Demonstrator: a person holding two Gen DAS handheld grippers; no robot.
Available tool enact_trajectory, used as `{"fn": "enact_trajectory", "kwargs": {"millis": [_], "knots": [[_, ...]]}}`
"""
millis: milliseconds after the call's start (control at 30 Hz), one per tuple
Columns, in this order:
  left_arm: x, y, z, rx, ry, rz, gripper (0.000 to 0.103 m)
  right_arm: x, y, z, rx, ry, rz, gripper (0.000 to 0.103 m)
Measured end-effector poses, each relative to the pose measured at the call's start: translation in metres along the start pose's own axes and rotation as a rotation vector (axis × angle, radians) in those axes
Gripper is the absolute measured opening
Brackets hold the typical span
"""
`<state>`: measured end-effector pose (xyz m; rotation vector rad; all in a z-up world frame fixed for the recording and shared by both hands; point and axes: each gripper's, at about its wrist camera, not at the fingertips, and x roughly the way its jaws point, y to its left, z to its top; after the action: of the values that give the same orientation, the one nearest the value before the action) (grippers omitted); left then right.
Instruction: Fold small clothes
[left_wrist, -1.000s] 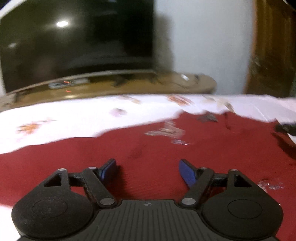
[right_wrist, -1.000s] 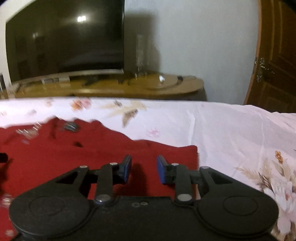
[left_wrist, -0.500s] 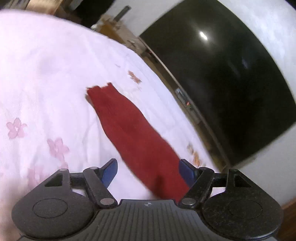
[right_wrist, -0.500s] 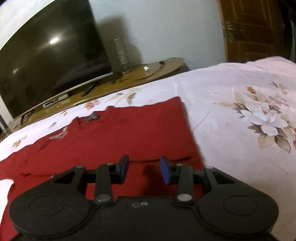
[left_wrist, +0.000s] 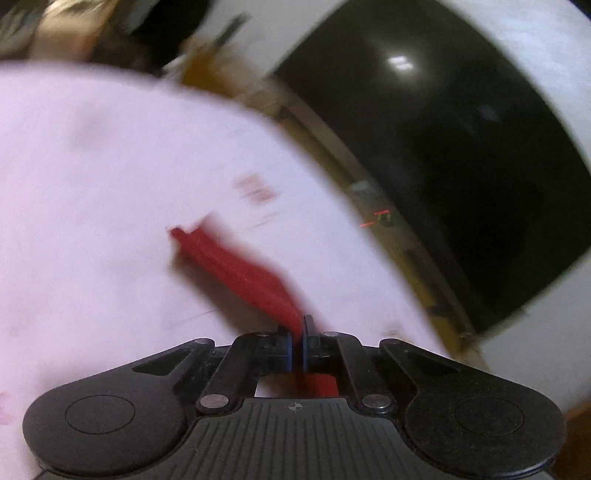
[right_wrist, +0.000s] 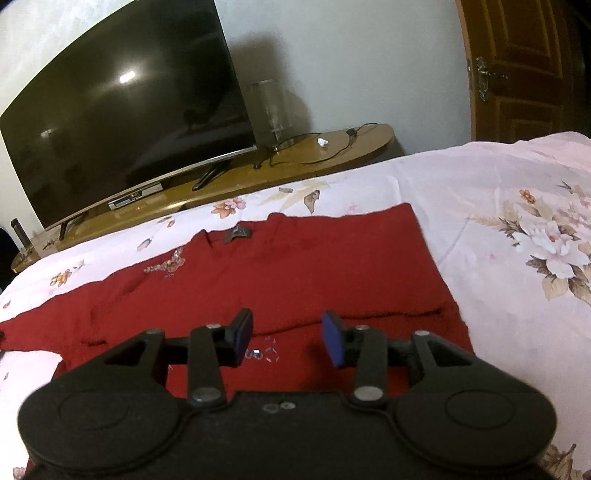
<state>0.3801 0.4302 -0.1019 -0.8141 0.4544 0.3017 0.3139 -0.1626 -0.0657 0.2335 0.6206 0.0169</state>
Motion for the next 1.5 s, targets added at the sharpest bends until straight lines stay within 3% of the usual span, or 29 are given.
{"fn": "enact_trajectory", "kwargs": {"millis": [167,300,400,467,600,633,700,733,800,900,1000,1100,1267,1300,1333,1367,1500], "knots": [[-0.01,-0.112,-0.033,0.27,0.006,-0.182,0.005,0.001,-0.004,-0.007,0.026,0.01,0.001,0.041],[-0.006,-0.202,-0.103,0.453,0.091,-0.306,0.005,0.0,-0.005,-0.006,0.032,0.007,0.011,0.041],[0.003,-0.252,-0.162,0.581,0.169,-0.353,0.005,-0.002,-0.008,-0.001,0.026,-0.006,0.015,0.041],[0.012,-0.276,-0.203,0.667,0.248,-0.353,0.005,-0.003,-0.012,0.003,0.028,-0.014,0.018,0.041],[0.032,-0.3,-0.295,0.928,0.357,-0.251,0.005,0.001,-0.023,0.015,0.057,-0.025,0.031,0.043],[0.025,-0.301,-0.31,1.0,0.265,-0.249,0.006,0.004,-0.024,0.018,0.071,-0.023,0.044,0.047],[0.017,-0.308,-0.324,1.095,0.211,-0.216,0.015,0.012,-0.025,0.022,0.105,-0.002,0.082,0.06],[0.011,-0.313,-0.326,1.099,0.211,-0.221,0.033,0.017,-0.024,0.024,0.125,0.01,0.109,0.066],[-0.007,-0.308,-0.311,1.052,0.202,-0.267,0.062,0.026,-0.02,0.025,0.17,0.032,0.178,0.065],[-0.032,-0.286,-0.282,0.993,0.139,-0.24,0.063,0.049,-0.01,0.025,0.255,0.085,0.289,0.058],[-0.05,-0.244,-0.251,0.913,0.096,-0.138,0.063,0.076,0.001,0.022,0.341,0.154,0.372,0.053],[-0.044,-0.209,-0.235,0.818,0.13,-0.048,0.063,0.102,0.014,0.014,0.415,0.228,0.433,0.048],[-0.021,-0.179,-0.233,0.739,0.198,-0.006,0.063,0.132,0.029,0.003,0.476,0.281,0.45,0.038],[-0.02,-0.179,-0.234,0.744,0.193,-0.009,0.063,0.135,0.032,0.004,0.479,0.277,0.443,0.032],[-0.017,-0.18,-0.235,0.751,0.193,-0.006,0.063,0.137,0.034,0.005,0.472,0.267,0.419,0.014],[-0.015,-0.182,-0.236,0.764,0.195,0.0,0.063,0.14,0.035,0.008,0.457,0.26,0.383,0.006],[-0.024,-0.176,-0.232,0.773,0.21,-0.008,0.062,0.117,0.036,0.029,0.302,0.145,0.312,0.006]]}}
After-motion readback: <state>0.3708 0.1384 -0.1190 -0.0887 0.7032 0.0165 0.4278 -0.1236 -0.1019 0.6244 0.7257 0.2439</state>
